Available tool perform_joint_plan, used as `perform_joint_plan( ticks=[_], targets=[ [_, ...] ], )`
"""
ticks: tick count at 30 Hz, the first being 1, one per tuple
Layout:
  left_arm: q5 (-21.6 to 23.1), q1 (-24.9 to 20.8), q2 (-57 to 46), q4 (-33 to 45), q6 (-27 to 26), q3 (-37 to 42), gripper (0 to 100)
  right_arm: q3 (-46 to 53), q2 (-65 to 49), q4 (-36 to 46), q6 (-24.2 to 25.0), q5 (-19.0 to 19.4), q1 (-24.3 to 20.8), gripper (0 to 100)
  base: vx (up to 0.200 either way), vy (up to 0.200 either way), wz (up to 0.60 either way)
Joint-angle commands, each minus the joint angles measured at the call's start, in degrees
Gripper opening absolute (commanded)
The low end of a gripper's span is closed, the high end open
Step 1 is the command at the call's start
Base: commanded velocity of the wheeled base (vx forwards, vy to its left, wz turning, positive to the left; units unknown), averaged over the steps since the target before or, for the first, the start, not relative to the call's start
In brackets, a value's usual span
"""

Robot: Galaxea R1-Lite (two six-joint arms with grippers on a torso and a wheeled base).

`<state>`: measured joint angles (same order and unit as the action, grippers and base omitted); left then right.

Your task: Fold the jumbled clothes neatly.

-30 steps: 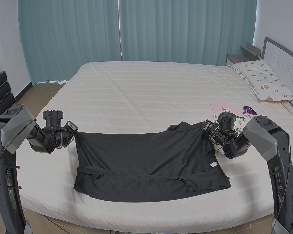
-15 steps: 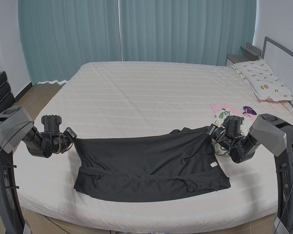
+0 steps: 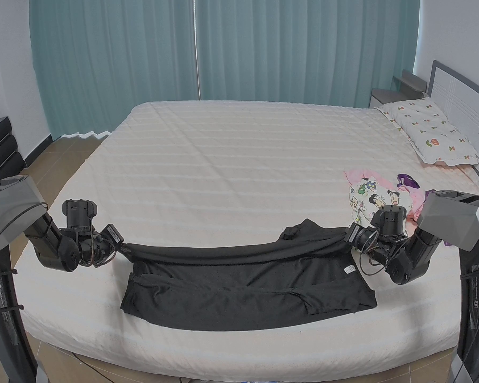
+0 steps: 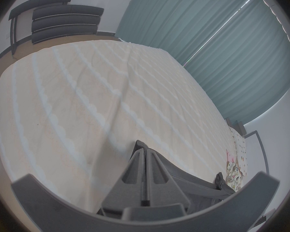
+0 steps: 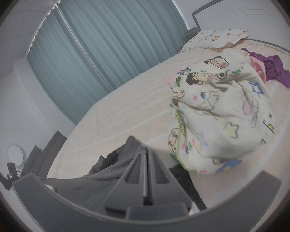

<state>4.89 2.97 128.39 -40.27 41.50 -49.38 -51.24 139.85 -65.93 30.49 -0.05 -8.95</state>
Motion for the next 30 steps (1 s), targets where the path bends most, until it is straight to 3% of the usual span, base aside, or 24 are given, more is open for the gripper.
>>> perform_joint_plan(
  ticks=[1,15,16,26,30],
  targets=[
    [0.0,-0.2,0.1,-3.7,-0.1,5.3,0,5.7,0.1,-2.0,-1.0,0.1,-0.2,0,0.000,0.000,0.00],
    [1.1,-1.2,1.2,-5.5,-1.2,12.8,0,14.4,0.5,-3.0,-3.7,0.2,-0.1,0,0.000,0.000,0.00],
    [1.4,-1.3,1.3,-5.5,-1.2,13.2,100,14.7,0.5,-3.0,-3.7,0.2,-0.2,100,0.000,0.000,0.00],
    [2.2,-1.4,-2.4,-5.5,-0.8,16.2,100,17.8,-4.3,-6.6,-0.9,3.3,0.8,100,0.000,0.000,0.00],
    [3.1,-1.2,-7.0,-5.4,3.2,16.3,100,16.6,-7.9,-5.5,1.0,6.2,0.9,100,0.000,0.000,0.00]
  ],
)
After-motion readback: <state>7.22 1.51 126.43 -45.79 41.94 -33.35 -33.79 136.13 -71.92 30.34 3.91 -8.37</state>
